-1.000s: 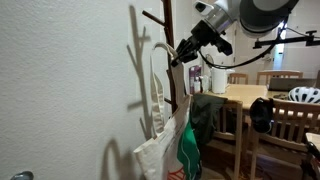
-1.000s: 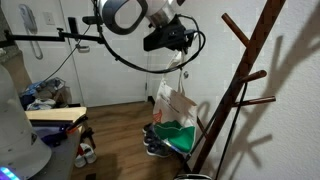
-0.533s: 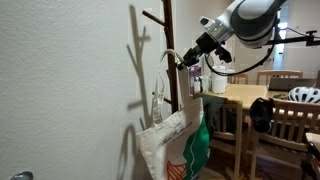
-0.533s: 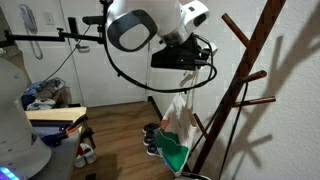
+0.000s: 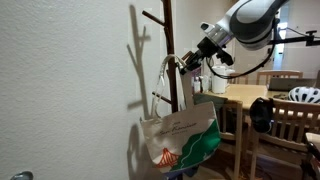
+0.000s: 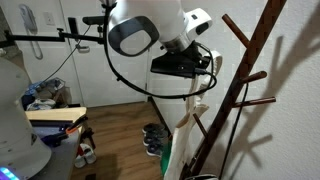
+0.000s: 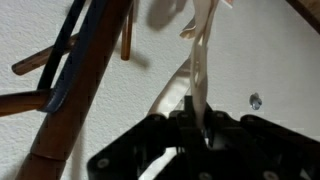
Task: Take the bag and hang it on the right side of the stand
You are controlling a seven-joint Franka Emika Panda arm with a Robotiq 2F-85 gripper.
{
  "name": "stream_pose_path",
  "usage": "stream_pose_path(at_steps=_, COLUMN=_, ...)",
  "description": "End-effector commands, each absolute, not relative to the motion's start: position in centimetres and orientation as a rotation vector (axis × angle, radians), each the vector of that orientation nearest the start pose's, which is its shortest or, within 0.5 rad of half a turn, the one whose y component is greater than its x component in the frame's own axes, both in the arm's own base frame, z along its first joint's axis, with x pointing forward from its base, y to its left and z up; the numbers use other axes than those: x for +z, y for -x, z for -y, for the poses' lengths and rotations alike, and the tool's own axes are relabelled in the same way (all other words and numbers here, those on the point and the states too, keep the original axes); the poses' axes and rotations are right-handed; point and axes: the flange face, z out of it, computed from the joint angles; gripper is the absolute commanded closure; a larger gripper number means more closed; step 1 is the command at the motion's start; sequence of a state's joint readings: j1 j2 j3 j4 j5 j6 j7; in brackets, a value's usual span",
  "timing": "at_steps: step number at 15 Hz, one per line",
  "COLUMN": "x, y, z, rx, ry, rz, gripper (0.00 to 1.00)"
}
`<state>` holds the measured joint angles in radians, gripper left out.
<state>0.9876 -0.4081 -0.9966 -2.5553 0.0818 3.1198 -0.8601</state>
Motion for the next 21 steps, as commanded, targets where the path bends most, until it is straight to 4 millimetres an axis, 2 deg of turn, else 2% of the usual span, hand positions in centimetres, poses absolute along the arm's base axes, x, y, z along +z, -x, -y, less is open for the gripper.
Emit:
stream_pose_path(at_steps=1, x=42.0, y=-46.2, z=3.0, rx=-1.118, ry=2.744, rz=0.993, gripper=0.95)
stream_pose_path(at_steps=5, x=40.6, y=-41.7, z=3.8, rx=-0.806, ry=2.759, rz=1.109, gripper=0.95)
stream_pose_path(at_steps=7, x=41.6, y=-39.7, z=4.3, rx=-0.735, ry=2.745, rz=1.161, gripper=0.96)
stream_pose_path(at_steps=8, x=42.2, y=-39.3, z=4.5, rx=-0.731, ry=2.771, rz=1.165, gripper=0.95)
stream_pose_path(at_steps=9, x=40.3, y=-41.1, z=4.1, rx=-0.708, ry=2.774, rz=1.110, gripper=0.93)
stream_pose_path(at_steps=11, x=41.7, y=-40.0, z=4.5, rx=-0.719, ry=2.780, rz=1.116, gripper=0.93)
stream_pose_path(at_steps=15, x=42.3, y=-39.5, z=4.4, rx=-0.712, ry=2.730, rz=1.149, gripper=0.95)
stream_pose_path(at_steps=16, x=42.7, y=-39.2, z=4.4, rx=-0.650, ry=2.641, rz=1.224, gripper=0.95)
stream_pose_path(at_steps=21, x=43.4, y=-38.0, z=6.4, rx=-0.285, ry=2.464, rz=1.396, gripper=0.95)
